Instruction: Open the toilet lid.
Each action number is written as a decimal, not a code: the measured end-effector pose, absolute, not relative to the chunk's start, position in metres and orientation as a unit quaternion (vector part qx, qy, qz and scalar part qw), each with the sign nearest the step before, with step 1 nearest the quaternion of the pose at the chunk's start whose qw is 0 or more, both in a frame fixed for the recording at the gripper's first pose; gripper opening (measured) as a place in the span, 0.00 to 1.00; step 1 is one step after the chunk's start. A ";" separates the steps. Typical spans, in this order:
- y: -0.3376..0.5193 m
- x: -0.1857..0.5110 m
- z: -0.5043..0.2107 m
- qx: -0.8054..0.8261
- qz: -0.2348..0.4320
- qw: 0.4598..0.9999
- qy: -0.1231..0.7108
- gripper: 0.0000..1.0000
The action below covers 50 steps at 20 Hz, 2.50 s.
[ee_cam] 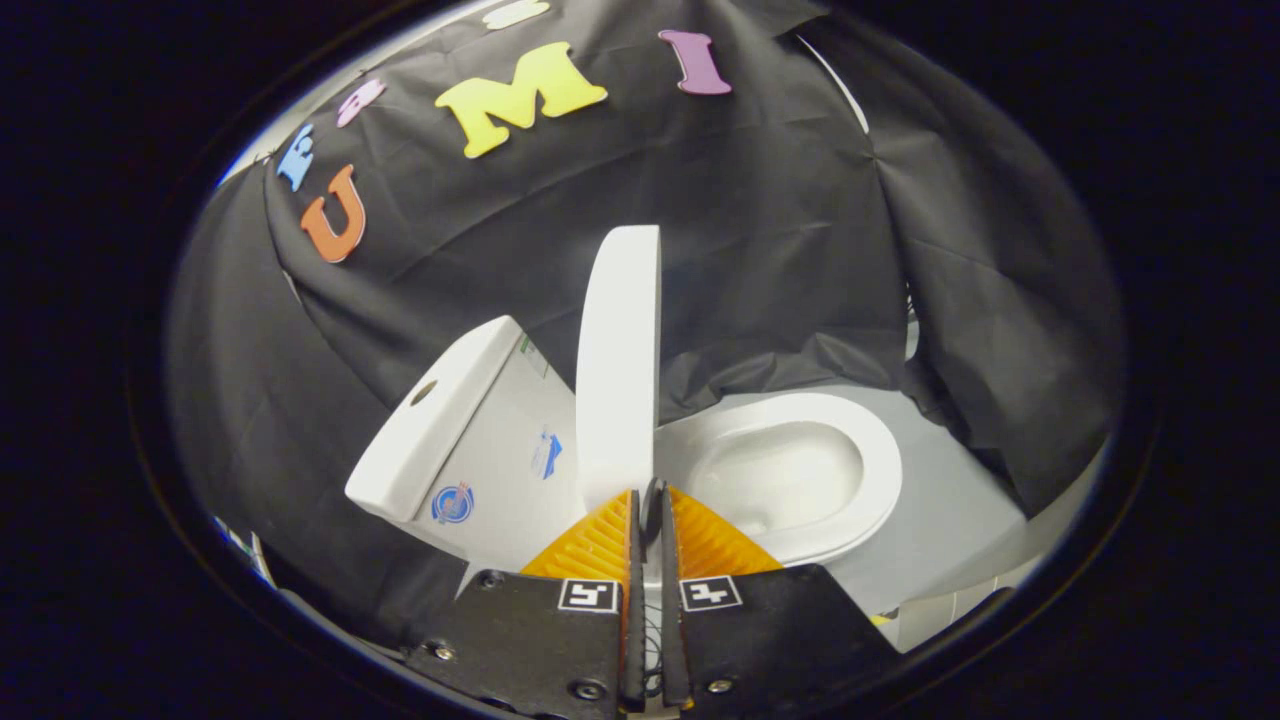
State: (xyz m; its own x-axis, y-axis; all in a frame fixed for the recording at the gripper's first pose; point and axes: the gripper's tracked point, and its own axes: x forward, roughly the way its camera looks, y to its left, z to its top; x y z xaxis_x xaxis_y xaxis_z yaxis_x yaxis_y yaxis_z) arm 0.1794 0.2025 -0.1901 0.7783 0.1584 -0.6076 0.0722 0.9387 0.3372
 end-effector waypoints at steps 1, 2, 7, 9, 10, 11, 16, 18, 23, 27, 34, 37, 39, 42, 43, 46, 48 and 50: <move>0.206 0.180 -0.189 0.164 0.025 0.929 0.331 0.10; 0.209 0.180 -0.186 0.159 0.026 0.930 0.330 0.10; 0.227 0.181 -0.181 0.146 0.034 0.932 0.329 0.11; 0.233 0.181 -0.177 0.139 0.036 0.933 0.329 0.11; 0.236 0.181 -0.178 0.132 0.039 0.935 0.328 0.11; 0.239 0.181 -0.177 0.129 0.040 0.935 0.328 0.11; 0.255 0.180 -0.173 0.105 0.049 0.937 0.329 0.13; 0.262 0.181 -0.171 0.095 0.052 0.939 0.328 0.13; 0.275 0.182 -0.167 0.079 0.060 0.940 0.328 0.14; 0.287 0.182 -0.166 0.066 0.067 0.940 0.328 0.15; 0.305 0.181 -0.165 0.040 0.083 0.941 0.327 0.15; 0.320 0.182 -0.166 0.027 0.090 0.941 0.326 0.15; 0.326 0.181 -0.167 0.023 0.094 0.940 0.326 0.15; 0.335 0.182 -0.168 0.017 0.101 0.940 0.326 0.15; 0.339 0.182 -0.169 0.016 0.102 0.939 0.327 0.15; 0.349 0.181 -0.171 0.004 0.109 0.939 0.326 0.15; 0.354 0.181 -0.170 -0.007 0.112 0.939 0.326 0.15; 0.359 0.183 -0.171 -0.009 0.117 0.938 0.326 0.15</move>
State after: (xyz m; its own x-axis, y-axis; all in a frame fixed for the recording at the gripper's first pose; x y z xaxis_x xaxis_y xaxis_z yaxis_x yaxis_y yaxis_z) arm 0.1830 0.3594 -0.1709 0.7608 0.2127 -0.6132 -0.2246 0.9727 0.0587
